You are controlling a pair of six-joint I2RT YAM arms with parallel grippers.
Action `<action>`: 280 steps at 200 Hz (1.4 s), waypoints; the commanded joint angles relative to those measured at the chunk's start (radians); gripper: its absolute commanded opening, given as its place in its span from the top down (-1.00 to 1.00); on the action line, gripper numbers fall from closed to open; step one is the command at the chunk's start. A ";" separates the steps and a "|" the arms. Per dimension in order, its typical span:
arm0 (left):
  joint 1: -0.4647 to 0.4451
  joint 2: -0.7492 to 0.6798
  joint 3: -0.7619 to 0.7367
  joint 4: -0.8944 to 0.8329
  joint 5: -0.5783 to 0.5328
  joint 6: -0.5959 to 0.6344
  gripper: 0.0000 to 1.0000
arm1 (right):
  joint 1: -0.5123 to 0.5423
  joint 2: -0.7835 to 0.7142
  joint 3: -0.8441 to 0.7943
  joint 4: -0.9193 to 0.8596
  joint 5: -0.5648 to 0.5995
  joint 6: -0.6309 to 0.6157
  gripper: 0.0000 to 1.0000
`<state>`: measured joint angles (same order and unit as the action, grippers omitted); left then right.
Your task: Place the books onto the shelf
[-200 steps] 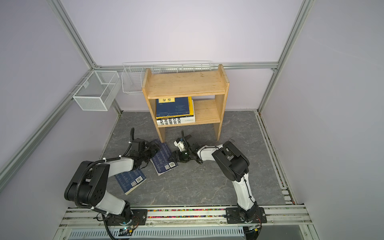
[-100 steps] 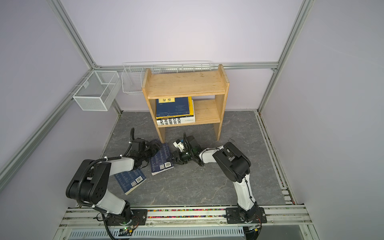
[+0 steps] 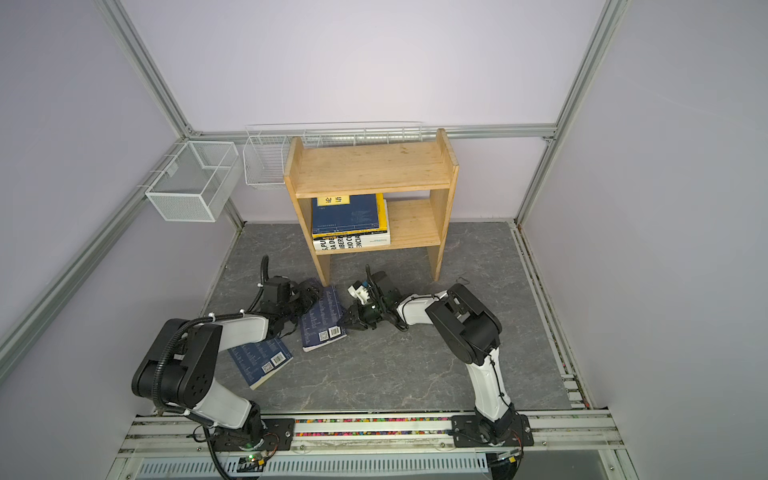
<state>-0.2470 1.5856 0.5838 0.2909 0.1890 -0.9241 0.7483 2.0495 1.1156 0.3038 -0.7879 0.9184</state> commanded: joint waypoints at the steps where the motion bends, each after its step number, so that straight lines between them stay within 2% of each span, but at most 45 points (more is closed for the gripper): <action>1: -0.021 0.056 -0.054 -0.176 0.054 -0.028 -0.63 | 0.024 -0.036 0.035 0.031 -0.043 0.007 0.71; 26: -0.019 0.038 -0.057 -0.193 0.054 -0.030 -0.65 | 0.028 -0.060 0.035 0.025 -0.038 -0.001 0.83; 66: -0.009 -0.018 -0.057 -0.264 0.033 -0.026 -0.72 | 0.029 -0.120 0.033 -0.026 -0.016 -0.035 0.85; 77: -0.003 -0.044 -0.059 -0.303 0.011 -0.021 -0.80 | 0.030 -0.139 0.035 -0.053 -0.003 -0.052 0.85; 80: -0.002 -0.053 -0.060 -0.314 0.006 -0.021 -0.97 | 0.031 -0.143 0.034 -0.059 0.000 -0.055 0.85; 82: -0.002 -0.058 -0.060 -0.321 0.002 -0.020 -1.00 | 0.031 -0.146 0.036 -0.062 0.002 -0.058 0.85; 90: 0.005 -0.084 -0.061 -0.355 -0.015 -0.015 -0.99 | 0.034 -0.157 0.038 -0.075 0.005 -0.067 0.85; 120: 0.023 -0.233 -0.073 -0.480 -0.089 0.001 -0.99 | 0.054 -0.197 0.059 -0.164 0.034 -0.124 0.85; 160: 0.052 -0.495 -0.048 -0.650 -0.164 0.022 -0.99 | 0.113 -0.277 0.120 -0.391 0.140 -0.299 0.85; 192: 0.057 -0.729 -0.015 -0.697 -0.159 0.046 -0.99 | 0.166 -0.358 0.175 -0.564 0.304 -0.467 0.85; 222: 0.060 -0.895 0.092 -0.827 -0.149 0.060 -1.00 | 0.190 -0.446 0.225 -0.680 0.542 -0.641 0.85; 244: 0.061 -0.897 0.182 -0.875 -0.061 0.056 -0.99 | 0.211 -0.468 0.269 -0.747 0.759 -0.786 0.85; 280: 0.061 -0.771 0.277 -0.785 0.235 -0.007 -0.90 | 0.248 -0.449 0.319 -0.787 0.998 -0.979 0.85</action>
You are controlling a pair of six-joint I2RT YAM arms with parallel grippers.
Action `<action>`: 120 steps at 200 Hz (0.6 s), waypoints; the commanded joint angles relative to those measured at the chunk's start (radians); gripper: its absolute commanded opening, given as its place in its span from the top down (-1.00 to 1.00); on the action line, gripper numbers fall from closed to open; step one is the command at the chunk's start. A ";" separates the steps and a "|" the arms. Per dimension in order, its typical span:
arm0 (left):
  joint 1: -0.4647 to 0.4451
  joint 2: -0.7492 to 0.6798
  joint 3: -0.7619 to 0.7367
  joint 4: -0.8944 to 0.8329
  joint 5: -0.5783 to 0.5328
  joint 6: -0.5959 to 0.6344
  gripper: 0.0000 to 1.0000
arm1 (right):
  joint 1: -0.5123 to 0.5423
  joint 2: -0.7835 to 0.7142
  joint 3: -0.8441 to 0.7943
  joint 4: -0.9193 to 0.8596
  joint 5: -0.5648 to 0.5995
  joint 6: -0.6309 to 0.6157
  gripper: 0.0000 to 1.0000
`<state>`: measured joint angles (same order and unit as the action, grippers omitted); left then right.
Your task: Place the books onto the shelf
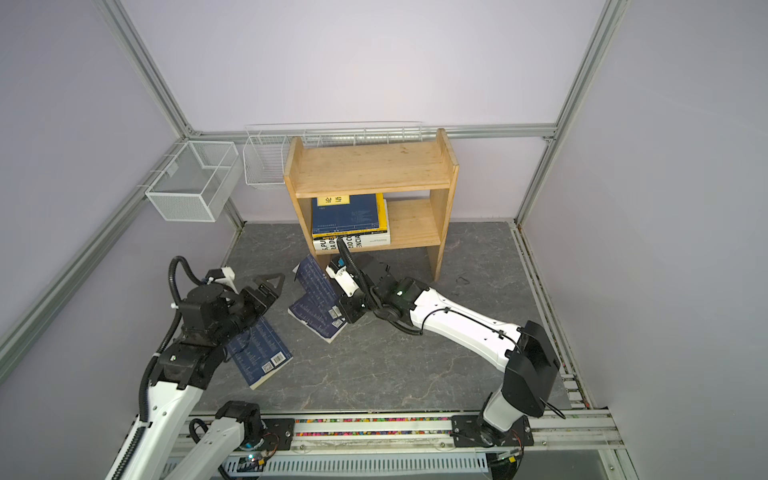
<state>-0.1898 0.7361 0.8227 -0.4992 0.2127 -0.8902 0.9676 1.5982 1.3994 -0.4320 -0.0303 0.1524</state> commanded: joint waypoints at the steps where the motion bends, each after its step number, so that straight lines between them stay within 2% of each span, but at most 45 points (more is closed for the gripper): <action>1: 0.004 0.081 0.040 0.011 0.218 -0.043 -0.90 | 0.031 0.003 0.036 -0.053 0.245 -0.217 0.85; 32: 0.003 0.122 0.053 0.085 0.310 -0.105 -0.87 | 0.089 0.055 0.073 -0.062 0.386 -0.327 0.85; 60: 0.003 0.142 0.011 0.134 0.323 -0.151 -0.84 | 0.133 0.097 0.097 -0.032 0.421 -0.375 0.85; 89: 0.003 0.148 -0.023 0.154 0.315 -0.171 -0.81 | 0.179 0.136 0.124 -0.029 0.517 -0.448 0.85; 120: 0.003 0.172 -0.043 0.120 0.290 -0.164 -0.65 | 0.217 0.134 0.120 0.002 0.549 -0.487 0.85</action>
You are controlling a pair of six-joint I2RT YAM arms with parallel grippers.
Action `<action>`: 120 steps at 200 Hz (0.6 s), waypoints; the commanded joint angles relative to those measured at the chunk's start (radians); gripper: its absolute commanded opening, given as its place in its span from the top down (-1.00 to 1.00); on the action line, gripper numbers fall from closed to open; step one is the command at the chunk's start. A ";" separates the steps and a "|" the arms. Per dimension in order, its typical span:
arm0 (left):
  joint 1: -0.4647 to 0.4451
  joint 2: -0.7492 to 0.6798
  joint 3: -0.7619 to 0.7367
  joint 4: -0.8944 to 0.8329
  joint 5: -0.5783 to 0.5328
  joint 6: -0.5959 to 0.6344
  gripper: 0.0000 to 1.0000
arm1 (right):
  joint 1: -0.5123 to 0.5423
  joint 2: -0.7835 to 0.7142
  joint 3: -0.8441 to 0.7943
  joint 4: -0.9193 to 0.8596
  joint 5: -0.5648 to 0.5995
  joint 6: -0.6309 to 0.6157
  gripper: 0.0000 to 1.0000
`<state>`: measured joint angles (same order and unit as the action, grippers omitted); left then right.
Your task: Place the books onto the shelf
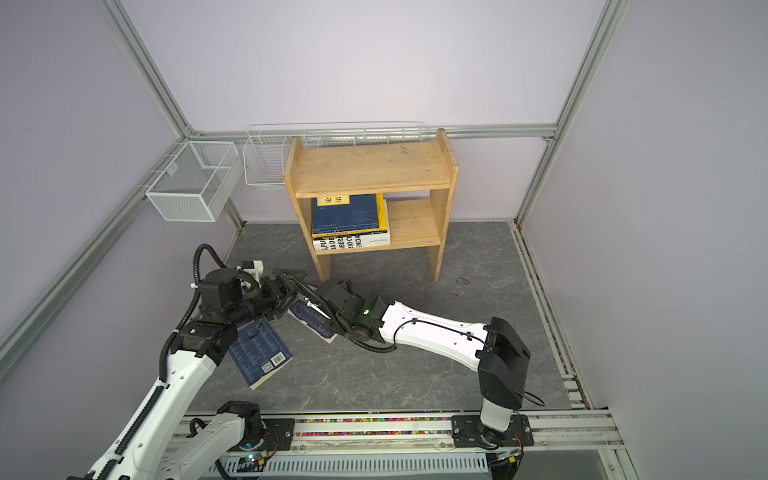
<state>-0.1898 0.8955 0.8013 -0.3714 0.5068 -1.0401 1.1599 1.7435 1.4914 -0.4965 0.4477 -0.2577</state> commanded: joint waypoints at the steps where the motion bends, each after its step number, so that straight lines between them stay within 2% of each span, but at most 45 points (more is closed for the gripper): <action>1: 0.003 0.013 -0.023 -0.008 -0.005 -0.014 -0.65 | 0.027 -0.011 0.027 0.067 0.073 -0.079 0.85; 18: 0.003 0.011 -0.042 0.005 -0.025 -0.021 -0.48 | 0.043 -0.019 0.015 0.087 0.075 -0.096 0.85; 84: 0.003 0.022 -0.062 0.003 -0.035 -0.016 0.64 | 0.091 -0.020 -0.042 0.171 0.146 -0.159 0.75; 108: 0.003 0.010 -0.065 -0.006 -0.044 -0.010 0.93 | 0.092 -0.012 -0.047 0.183 0.161 -0.150 0.54; 120: 0.004 0.000 -0.059 -0.019 -0.054 0.004 1.00 | 0.093 -0.022 -0.064 0.206 0.164 -0.131 0.26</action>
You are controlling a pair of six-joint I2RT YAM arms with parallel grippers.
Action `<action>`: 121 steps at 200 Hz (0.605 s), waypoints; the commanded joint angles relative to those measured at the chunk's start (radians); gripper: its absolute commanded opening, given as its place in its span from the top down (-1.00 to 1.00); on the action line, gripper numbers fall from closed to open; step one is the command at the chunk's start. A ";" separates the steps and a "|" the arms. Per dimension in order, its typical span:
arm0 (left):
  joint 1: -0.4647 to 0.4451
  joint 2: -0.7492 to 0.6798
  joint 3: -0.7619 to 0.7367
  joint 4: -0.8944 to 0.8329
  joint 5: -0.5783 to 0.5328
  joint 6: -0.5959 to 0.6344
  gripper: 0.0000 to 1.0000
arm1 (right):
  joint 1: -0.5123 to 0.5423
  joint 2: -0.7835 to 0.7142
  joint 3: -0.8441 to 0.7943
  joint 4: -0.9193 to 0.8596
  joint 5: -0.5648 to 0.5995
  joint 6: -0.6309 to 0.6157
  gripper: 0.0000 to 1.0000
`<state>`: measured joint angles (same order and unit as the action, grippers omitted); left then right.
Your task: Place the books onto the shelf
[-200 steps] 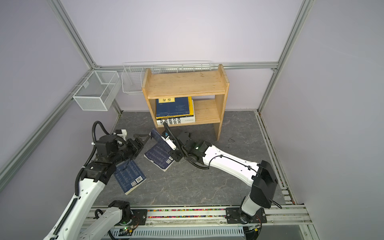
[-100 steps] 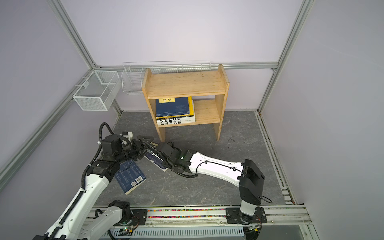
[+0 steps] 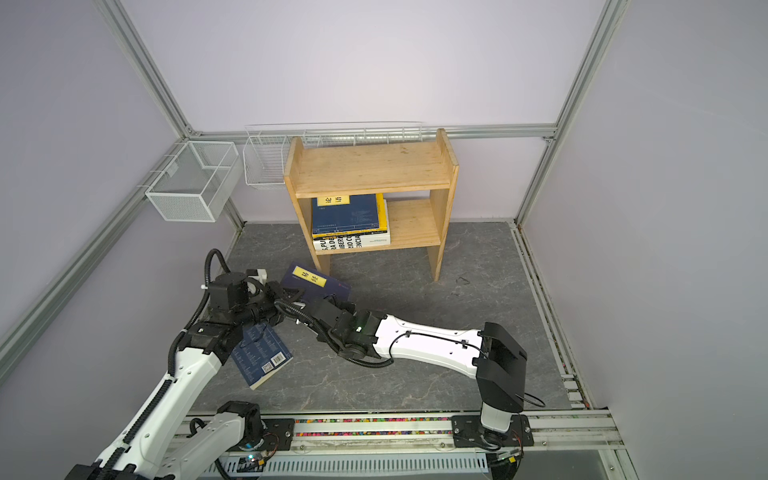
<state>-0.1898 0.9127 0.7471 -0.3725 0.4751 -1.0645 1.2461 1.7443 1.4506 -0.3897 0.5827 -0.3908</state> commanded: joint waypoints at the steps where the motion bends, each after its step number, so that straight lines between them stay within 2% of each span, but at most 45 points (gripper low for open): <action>1: 0.004 -0.018 -0.003 -0.021 -0.023 0.031 1.00 | 0.006 -0.024 -0.024 0.101 0.029 0.005 0.22; 18: 0.014 -0.038 0.034 -0.082 -0.046 0.087 1.00 | -0.004 -0.067 -0.059 0.144 -0.001 0.046 -0.23; 45: 0.048 -0.091 0.145 -0.201 -0.066 0.246 1.00 | -0.062 -0.170 -0.079 0.152 -0.164 0.164 -0.56; 67: 0.055 -0.114 0.280 -0.297 -0.033 0.412 1.00 | -0.130 -0.276 -0.112 0.192 -0.318 0.278 -1.00; 79: 0.055 -0.131 0.339 -0.309 -0.003 0.474 1.00 | -0.166 -0.331 -0.140 0.245 -0.387 0.342 -0.78; 99: 0.055 -0.153 0.405 -0.247 0.033 0.513 1.00 | -0.236 -0.412 -0.190 0.365 -0.507 0.451 -0.77; 121: 0.055 -0.153 0.465 -0.093 0.083 0.508 1.00 | -0.323 -0.466 -0.242 0.521 -0.668 0.600 -0.77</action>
<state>-0.1383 0.7620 1.1488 -0.6025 0.4820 -0.6342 0.9871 1.3148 1.2732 -0.0738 0.1455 0.0017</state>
